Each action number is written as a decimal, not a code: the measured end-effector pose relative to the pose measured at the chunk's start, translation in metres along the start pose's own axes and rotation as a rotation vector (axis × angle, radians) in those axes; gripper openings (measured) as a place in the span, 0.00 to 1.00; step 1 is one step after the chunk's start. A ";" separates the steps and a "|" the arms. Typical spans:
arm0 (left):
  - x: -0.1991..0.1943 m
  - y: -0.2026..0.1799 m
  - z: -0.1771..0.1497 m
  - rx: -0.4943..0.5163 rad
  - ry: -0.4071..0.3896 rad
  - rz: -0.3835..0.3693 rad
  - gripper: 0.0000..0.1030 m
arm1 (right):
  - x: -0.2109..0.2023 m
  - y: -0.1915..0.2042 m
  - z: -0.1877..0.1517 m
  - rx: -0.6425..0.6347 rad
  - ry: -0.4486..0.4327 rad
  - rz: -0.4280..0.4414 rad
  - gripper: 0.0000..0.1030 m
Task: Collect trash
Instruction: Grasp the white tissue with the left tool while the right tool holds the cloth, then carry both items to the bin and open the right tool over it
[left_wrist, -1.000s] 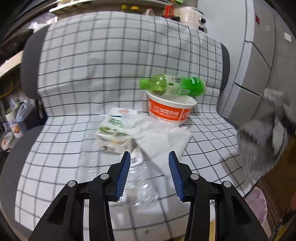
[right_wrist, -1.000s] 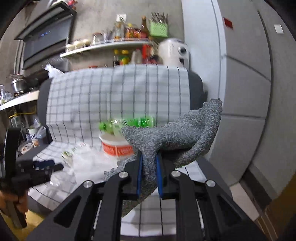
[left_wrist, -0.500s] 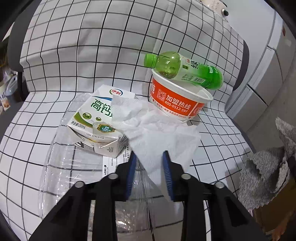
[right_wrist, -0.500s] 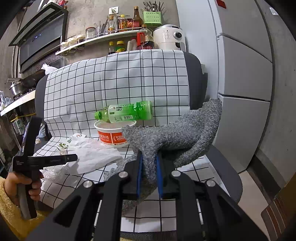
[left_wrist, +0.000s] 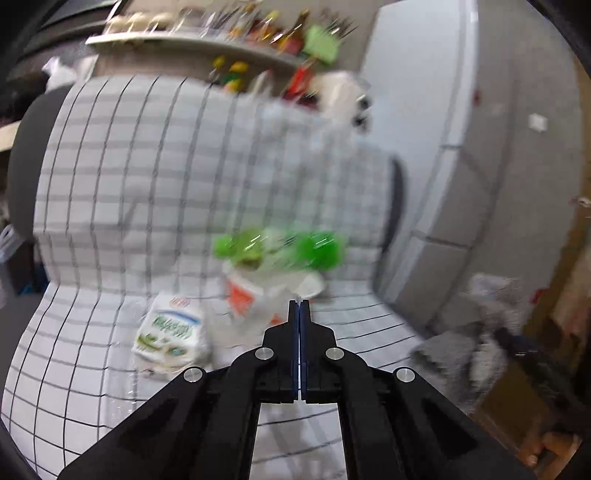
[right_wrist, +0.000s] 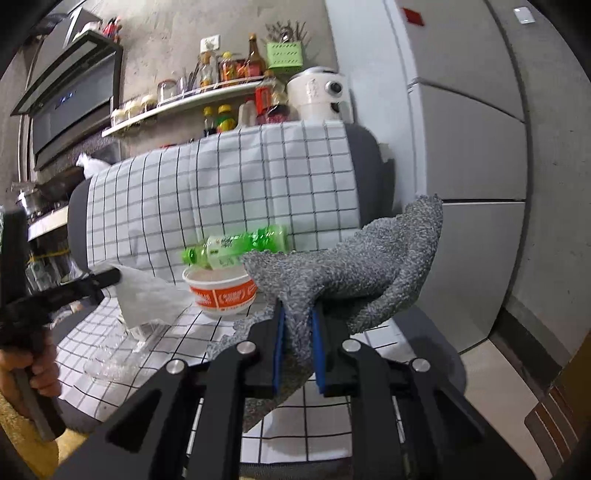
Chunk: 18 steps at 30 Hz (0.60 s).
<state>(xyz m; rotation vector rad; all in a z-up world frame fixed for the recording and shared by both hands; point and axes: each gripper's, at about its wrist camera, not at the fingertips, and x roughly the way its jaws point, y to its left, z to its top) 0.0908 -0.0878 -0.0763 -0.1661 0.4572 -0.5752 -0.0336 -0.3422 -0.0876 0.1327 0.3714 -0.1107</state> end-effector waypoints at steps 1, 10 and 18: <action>-0.009 -0.009 0.000 0.016 -0.011 -0.028 0.00 | -0.004 -0.003 0.001 0.002 0.000 -0.010 0.13; -0.029 -0.100 -0.040 0.168 0.012 -0.240 0.00 | -0.064 -0.046 -0.016 0.004 0.034 -0.211 0.13; -0.011 -0.176 -0.080 0.252 0.109 -0.440 0.00 | -0.113 -0.095 -0.051 0.040 0.091 -0.429 0.13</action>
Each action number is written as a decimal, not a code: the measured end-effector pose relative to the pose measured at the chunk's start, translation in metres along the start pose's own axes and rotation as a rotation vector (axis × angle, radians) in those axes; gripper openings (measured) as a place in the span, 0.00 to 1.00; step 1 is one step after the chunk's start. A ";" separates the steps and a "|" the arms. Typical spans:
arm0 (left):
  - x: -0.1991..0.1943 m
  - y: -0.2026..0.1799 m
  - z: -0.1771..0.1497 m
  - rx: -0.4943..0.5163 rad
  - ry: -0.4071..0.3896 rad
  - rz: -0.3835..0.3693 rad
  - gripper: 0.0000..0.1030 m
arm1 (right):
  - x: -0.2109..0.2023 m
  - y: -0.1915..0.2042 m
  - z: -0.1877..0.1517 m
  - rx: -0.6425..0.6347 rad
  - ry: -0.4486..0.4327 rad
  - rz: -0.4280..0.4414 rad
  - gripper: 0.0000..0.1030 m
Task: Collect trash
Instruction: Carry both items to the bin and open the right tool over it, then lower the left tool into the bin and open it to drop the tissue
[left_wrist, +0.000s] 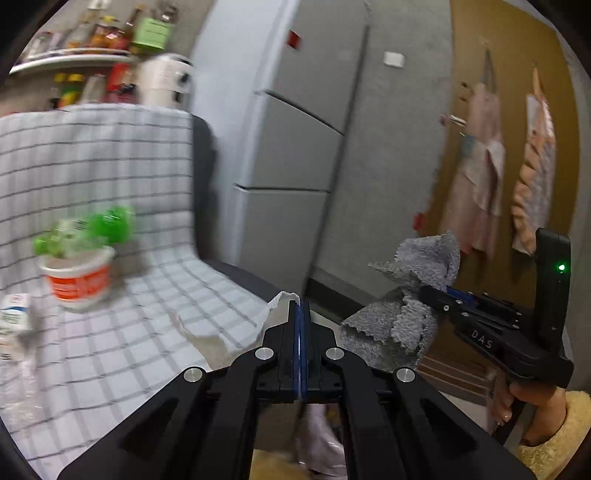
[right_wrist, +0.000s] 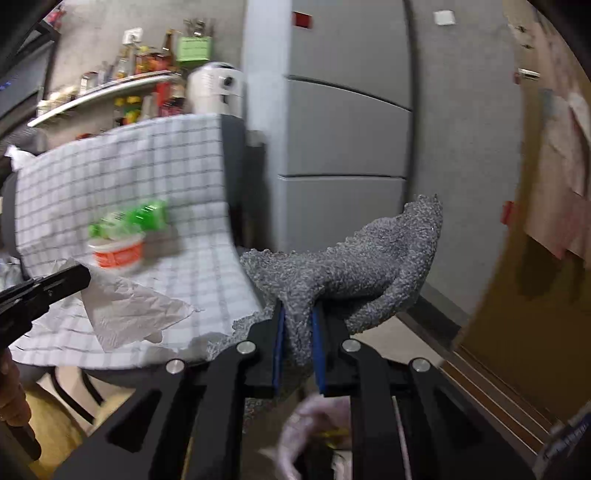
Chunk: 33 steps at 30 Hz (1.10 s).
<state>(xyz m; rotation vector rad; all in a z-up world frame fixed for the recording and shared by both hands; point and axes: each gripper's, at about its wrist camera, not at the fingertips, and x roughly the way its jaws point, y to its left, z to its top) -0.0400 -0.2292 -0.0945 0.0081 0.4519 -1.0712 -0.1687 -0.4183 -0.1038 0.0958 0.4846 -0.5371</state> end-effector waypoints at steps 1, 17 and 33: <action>0.007 -0.007 -0.002 0.007 0.011 -0.017 0.00 | 0.000 -0.007 -0.004 0.005 0.008 -0.020 0.13; 0.058 -0.049 -0.014 0.050 0.121 -0.055 0.00 | 0.051 -0.081 -0.064 0.146 0.207 -0.118 0.39; 0.072 -0.081 -0.026 0.107 0.195 -0.158 0.00 | 0.007 -0.103 -0.037 0.255 0.040 -0.088 0.43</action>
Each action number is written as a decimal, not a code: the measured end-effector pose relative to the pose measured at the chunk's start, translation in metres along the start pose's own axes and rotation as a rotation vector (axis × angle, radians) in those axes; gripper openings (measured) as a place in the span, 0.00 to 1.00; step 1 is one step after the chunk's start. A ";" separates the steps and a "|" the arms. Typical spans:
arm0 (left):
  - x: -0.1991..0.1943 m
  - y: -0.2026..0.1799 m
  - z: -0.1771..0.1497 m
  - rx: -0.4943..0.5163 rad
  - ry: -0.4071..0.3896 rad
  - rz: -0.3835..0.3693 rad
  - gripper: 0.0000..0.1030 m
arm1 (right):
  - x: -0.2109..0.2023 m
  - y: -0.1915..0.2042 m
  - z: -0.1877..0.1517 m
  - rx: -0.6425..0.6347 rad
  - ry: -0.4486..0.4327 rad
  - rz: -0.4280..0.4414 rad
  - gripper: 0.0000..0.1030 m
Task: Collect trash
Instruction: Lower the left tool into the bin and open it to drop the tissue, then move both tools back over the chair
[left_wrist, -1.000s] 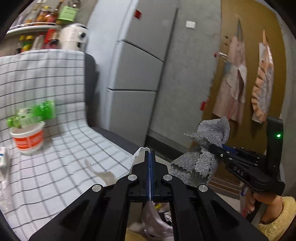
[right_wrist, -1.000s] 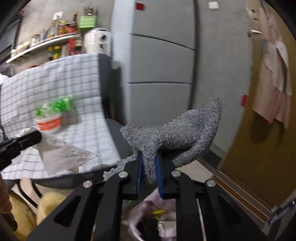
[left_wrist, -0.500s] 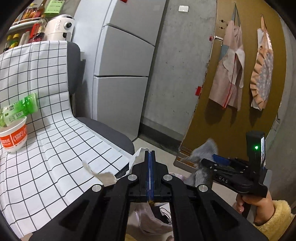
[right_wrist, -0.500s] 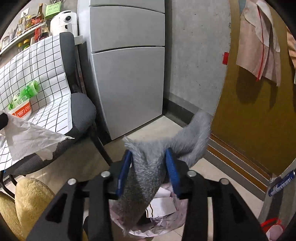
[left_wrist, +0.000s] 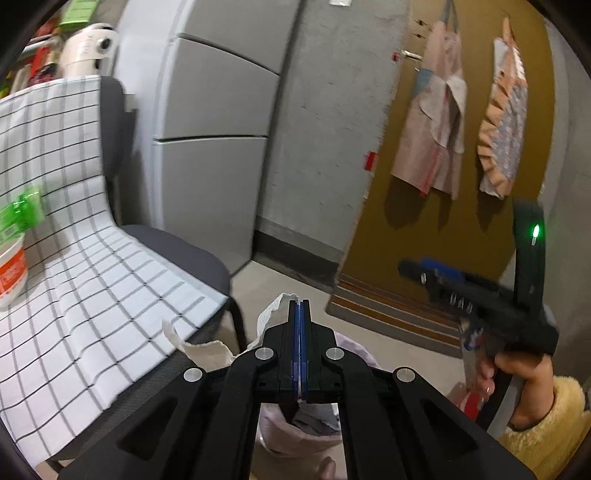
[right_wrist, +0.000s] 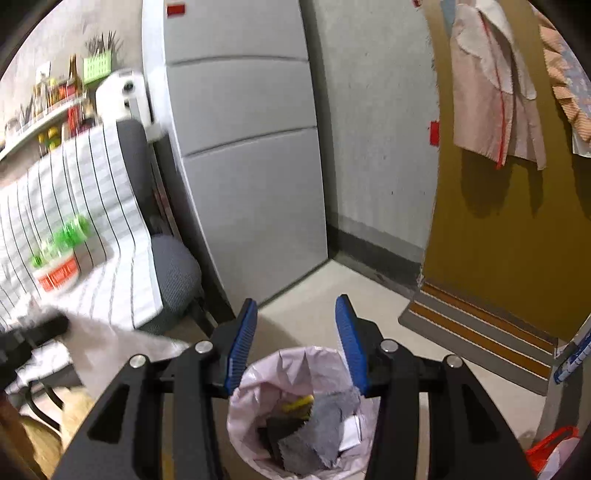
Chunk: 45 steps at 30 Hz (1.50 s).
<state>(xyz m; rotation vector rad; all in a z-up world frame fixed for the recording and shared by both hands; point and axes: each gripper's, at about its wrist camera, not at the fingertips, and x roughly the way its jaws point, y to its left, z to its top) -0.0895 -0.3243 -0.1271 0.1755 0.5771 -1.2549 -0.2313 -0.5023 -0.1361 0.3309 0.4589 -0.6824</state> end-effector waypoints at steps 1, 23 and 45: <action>0.004 -0.005 0.000 0.012 0.006 -0.010 0.00 | -0.004 -0.002 0.003 0.006 -0.016 0.001 0.43; 0.126 -0.051 -0.009 0.077 0.232 -0.107 0.26 | -0.015 -0.059 0.013 0.101 -0.074 -0.046 0.43; 0.010 0.025 -0.004 -0.060 0.045 0.089 0.30 | -0.036 0.022 0.033 -0.004 -0.129 0.094 0.43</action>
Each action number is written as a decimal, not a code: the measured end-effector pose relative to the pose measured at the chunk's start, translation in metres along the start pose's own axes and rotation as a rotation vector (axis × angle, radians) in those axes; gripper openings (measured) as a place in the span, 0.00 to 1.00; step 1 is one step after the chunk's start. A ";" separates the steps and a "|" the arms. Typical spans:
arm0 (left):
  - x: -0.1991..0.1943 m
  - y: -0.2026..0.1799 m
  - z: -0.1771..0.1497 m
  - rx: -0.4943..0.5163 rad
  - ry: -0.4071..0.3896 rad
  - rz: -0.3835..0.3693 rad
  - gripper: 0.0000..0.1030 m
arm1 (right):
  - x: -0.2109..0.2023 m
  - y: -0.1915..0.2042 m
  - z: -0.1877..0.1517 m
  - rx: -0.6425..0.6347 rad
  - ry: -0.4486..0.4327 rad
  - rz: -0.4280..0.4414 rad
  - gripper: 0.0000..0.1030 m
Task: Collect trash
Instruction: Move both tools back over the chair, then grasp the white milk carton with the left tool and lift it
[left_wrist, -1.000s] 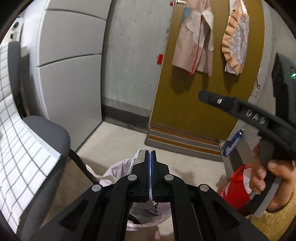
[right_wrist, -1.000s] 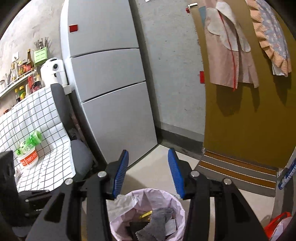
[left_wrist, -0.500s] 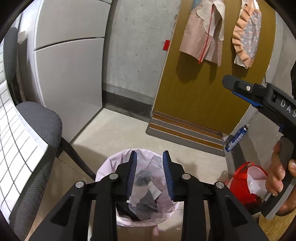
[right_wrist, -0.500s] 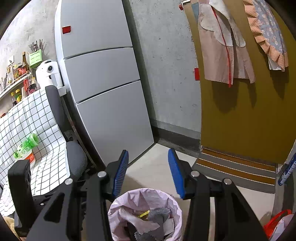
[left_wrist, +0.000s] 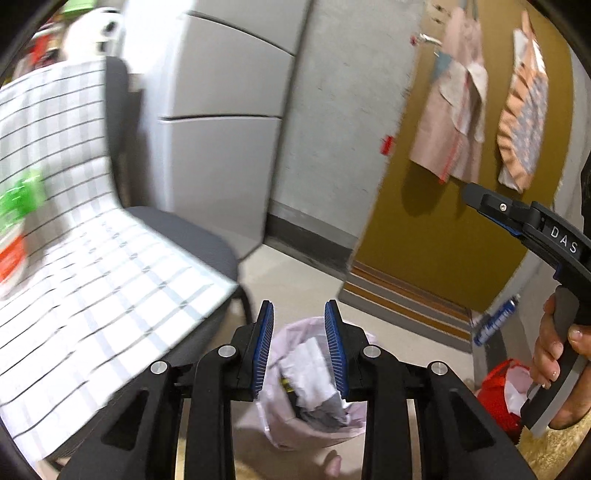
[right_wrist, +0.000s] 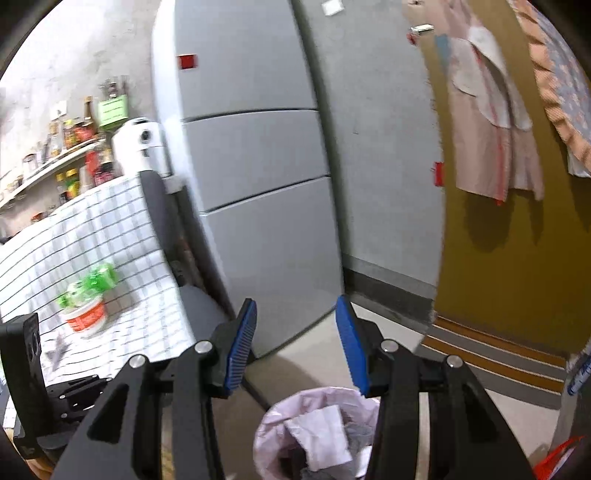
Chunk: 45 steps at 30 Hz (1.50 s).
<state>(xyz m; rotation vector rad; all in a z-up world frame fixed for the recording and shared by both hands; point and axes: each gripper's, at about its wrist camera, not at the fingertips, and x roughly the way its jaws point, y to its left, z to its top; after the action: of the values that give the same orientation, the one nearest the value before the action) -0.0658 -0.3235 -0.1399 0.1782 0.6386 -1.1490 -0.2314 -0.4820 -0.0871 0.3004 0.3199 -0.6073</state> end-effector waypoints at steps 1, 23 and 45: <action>-0.007 0.006 -0.002 -0.010 -0.007 0.018 0.30 | 0.002 0.011 0.000 -0.014 0.003 0.025 0.43; -0.197 0.204 -0.068 -0.364 -0.121 0.670 0.46 | 0.078 0.284 -0.039 -0.363 0.258 0.547 0.54; -0.143 0.339 -0.044 -0.478 0.125 0.759 0.85 | 0.143 0.332 -0.013 -0.347 0.296 0.575 0.56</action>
<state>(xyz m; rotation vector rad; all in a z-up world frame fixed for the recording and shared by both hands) 0.1825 -0.0492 -0.1595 0.0687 0.8407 -0.2420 0.0753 -0.2902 -0.0933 0.1337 0.5881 0.0663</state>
